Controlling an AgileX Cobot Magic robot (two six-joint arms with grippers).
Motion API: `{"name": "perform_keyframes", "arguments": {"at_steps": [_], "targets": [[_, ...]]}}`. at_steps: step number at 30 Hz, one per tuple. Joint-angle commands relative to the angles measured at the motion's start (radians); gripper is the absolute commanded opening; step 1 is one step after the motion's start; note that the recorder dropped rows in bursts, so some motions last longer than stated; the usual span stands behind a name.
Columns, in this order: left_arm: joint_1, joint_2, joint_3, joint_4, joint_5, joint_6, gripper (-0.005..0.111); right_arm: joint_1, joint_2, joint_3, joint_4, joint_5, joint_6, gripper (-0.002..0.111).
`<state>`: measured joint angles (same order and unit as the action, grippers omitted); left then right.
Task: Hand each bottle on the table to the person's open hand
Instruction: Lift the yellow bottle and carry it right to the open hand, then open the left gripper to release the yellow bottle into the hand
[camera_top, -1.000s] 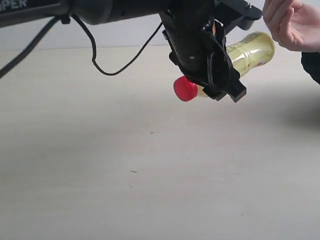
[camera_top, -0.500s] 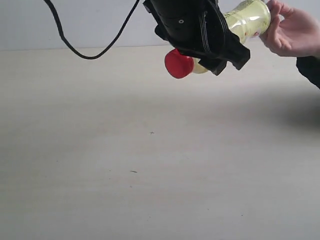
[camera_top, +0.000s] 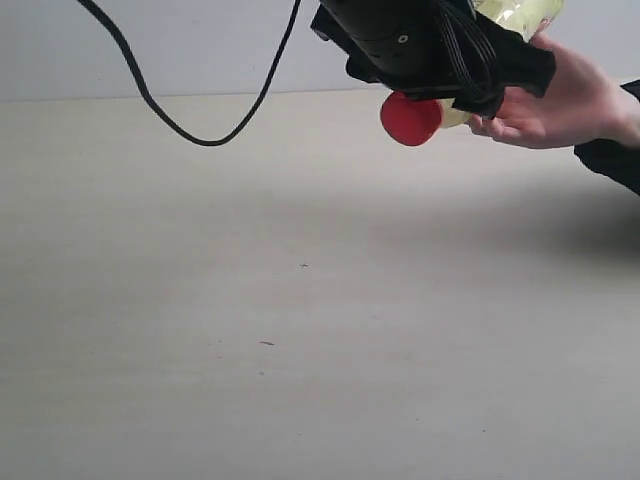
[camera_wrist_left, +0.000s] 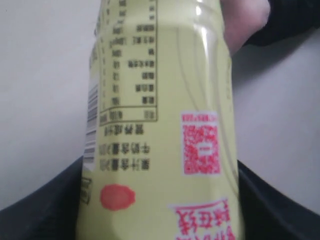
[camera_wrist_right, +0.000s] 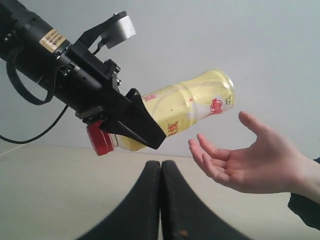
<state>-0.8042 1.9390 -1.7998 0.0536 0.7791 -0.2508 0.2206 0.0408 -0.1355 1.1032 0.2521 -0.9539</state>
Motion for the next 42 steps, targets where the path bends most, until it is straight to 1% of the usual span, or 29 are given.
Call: {"name": "perform_keyframes", "arguments": {"at_steps": [1, 4, 6, 7, 12, 19, 28, 40, 42], "targets": [[-0.008, -0.004, 0.007, -0.011, -0.052, -0.015, 0.000, -0.006, -0.005, 0.002, 0.004, -0.007, -0.001, 0.000], [-0.008, -0.004, 0.007, -0.013, -0.075, -0.068, 0.000, -0.006, -0.005, 0.002, 0.004, -0.007, -0.001, 0.000], [-0.008, 0.013, 0.007, -0.011, -0.110, -0.183, 0.000, -0.006, -0.005, 0.002, 0.004, -0.007, -0.001, 0.000], [-0.008, 0.025, 0.007, -0.011, -0.125, -0.209, 0.000, -0.006, -0.005, 0.002, 0.004, -0.007, -0.001, 0.000], [-0.011, 0.085, 0.007, -0.011, -0.156, -0.291, 0.000, -0.006, -0.005, 0.002, 0.004, -0.007, -0.001, 0.000], [-0.018, 0.142, 0.007, -0.018, -0.245, -0.415, 0.000, -0.006, -0.005, 0.002, 0.004, -0.007, -0.001, 0.000], [-0.076, 0.215, 0.007, -0.023, -0.354, -0.475, 0.000, -0.006, -0.005, 0.002, 0.004, -0.007, -0.001, 0.000], [-0.081, 0.251, 0.007, -0.005, -0.381, -0.487, 0.000, -0.006, -0.005, 0.002, 0.004, -0.007, -0.001, 0.000], [-0.081, 0.251, 0.007, -0.005, -0.381, -0.487, 0.002, -0.006, -0.005, 0.002, 0.004, -0.007, -0.001, 0.000]]}}
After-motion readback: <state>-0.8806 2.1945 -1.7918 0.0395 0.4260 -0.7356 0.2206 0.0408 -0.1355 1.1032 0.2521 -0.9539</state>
